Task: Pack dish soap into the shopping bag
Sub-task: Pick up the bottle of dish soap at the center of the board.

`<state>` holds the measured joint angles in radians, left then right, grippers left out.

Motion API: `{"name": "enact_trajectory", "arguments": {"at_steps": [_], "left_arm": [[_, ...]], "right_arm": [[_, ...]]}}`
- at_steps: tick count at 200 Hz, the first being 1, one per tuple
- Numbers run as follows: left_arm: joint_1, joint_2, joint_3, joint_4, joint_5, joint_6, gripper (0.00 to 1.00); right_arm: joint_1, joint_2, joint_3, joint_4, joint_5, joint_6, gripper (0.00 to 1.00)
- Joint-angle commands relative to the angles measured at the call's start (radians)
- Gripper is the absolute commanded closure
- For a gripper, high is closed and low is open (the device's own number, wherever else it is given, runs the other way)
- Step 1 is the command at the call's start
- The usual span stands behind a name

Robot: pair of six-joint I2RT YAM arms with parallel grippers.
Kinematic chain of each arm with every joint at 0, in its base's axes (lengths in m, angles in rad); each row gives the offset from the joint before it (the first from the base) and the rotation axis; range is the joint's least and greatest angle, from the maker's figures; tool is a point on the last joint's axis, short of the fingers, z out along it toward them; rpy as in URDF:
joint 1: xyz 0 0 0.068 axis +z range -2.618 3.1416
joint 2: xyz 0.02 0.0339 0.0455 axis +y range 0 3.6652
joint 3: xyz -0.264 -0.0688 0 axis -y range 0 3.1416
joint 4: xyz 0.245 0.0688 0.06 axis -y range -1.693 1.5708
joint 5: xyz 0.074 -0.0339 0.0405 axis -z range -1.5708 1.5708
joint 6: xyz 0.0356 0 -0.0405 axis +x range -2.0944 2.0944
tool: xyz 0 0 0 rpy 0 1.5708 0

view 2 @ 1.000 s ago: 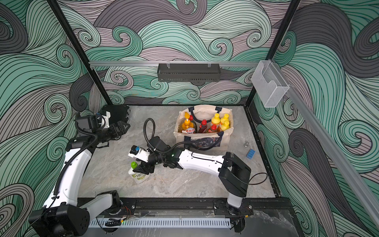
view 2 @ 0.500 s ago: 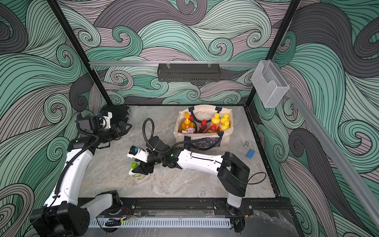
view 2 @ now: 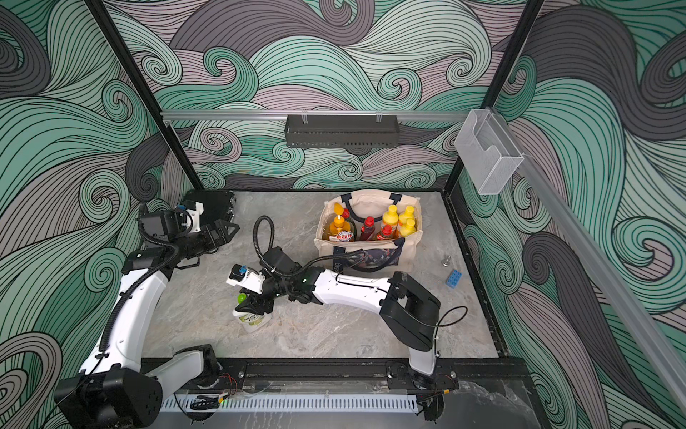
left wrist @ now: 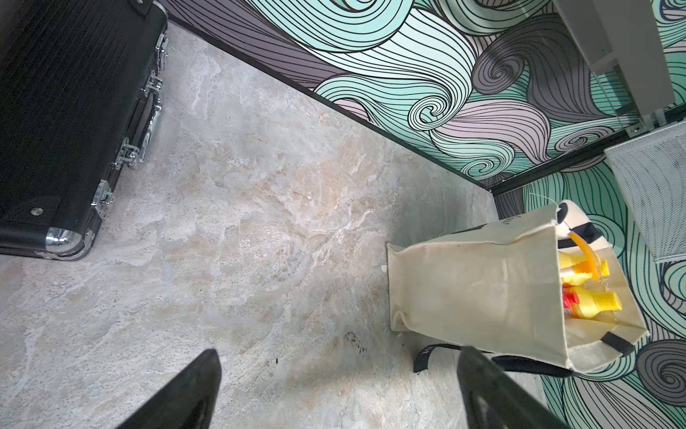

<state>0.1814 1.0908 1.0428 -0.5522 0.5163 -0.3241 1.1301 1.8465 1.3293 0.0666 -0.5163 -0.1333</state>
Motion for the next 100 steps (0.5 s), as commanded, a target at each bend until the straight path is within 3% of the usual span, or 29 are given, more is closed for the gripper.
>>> {"name": "enact_trajectory", "arguments": {"at_steps": [1, 49, 100], "left_arm": [[0.012, -0.001, 0.000, 0.017, 0.022, -0.009, 0.02], [0.013, 0.002, -0.001, 0.019, 0.028, -0.009, 0.02], [0.012, 0.003, -0.003, 0.019, 0.030, -0.009, 0.02]], "right_arm": [[-0.003, 0.010, 0.015, 0.040, -0.016, 0.010, 0.48], [-0.003, 0.002, 0.005, 0.051, -0.011, 0.015, 0.58], [0.000, 0.002, -0.012, 0.029, 0.008, -0.001, 0.59]]}}
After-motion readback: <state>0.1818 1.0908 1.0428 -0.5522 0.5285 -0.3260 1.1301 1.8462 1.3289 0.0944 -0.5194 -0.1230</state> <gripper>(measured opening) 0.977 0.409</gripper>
